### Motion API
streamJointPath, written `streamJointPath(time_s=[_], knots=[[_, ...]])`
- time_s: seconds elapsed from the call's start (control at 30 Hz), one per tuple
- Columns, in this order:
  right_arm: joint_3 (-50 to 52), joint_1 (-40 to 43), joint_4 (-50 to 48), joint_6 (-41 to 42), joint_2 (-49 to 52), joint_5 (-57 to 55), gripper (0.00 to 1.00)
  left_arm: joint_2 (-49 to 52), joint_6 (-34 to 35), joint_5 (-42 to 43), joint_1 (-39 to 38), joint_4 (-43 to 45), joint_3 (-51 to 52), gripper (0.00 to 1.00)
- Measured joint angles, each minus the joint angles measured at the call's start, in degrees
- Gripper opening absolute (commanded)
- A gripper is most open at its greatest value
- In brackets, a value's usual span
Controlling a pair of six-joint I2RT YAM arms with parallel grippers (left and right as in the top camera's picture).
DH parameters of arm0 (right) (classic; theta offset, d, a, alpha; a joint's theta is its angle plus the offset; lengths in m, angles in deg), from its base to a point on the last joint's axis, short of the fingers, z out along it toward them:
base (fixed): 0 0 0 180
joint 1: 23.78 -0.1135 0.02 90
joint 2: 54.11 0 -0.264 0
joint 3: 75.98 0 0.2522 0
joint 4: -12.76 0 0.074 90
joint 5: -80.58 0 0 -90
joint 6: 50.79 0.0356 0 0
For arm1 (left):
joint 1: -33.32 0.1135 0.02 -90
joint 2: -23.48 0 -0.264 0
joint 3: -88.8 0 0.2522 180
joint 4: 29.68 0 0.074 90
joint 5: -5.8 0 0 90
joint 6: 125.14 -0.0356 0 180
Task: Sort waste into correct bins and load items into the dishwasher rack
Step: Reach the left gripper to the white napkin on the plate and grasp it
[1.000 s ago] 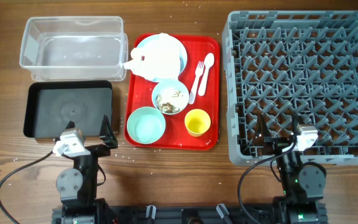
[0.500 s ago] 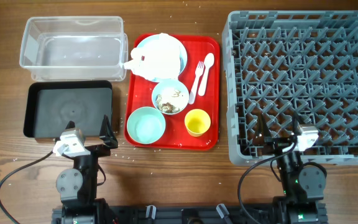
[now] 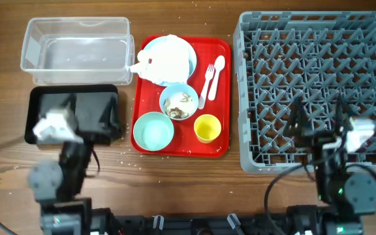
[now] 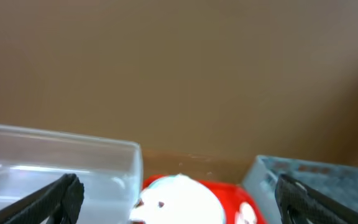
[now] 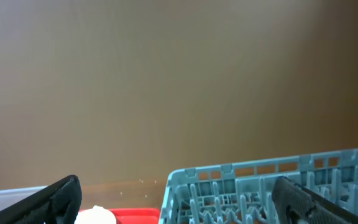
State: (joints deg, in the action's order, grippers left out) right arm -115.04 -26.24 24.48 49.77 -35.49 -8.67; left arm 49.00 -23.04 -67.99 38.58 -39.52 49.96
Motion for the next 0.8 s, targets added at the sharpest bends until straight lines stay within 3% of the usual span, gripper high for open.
streamJointPath(time_s=[0.17,0.23,0.33,0.47,0.67,0.8], knots=[[-16.6,0.0,10.5,-0.7,16.9,-0.4,1.0,21.1,0.3,6.8,-1.2,-12.3,-23.0,1.0],[-23.4,0.0,16.8,-0.9,23.4,-0.5,1.0,31.1,-0.1,7.6,-3.6,-22.0,-34.8,1.0],[-32.4,0.0,26.1,-0.9,32.7,-0.5,1.0,45.0,-0.8,5.3,-7.2,-32.0,-48.6,1.0],[-35.0,0.0,28.7,-0.8,41.0,0.5,1.0,65.8,-1.0,-0.2,-13.3,-43.6,-65.8,1.0],[-35.0,0.0,32.9,3.3,49.7,3.0,1.0,86.9,-1.4,-4.3,-18.0,-38.6,-68.7,1.0],[-35.1,0.0,33.3,4.0,51.5,4.2,1.0,93.5,-1.6,-6.1,-18.1,-33.4,-68.6,1.0]])
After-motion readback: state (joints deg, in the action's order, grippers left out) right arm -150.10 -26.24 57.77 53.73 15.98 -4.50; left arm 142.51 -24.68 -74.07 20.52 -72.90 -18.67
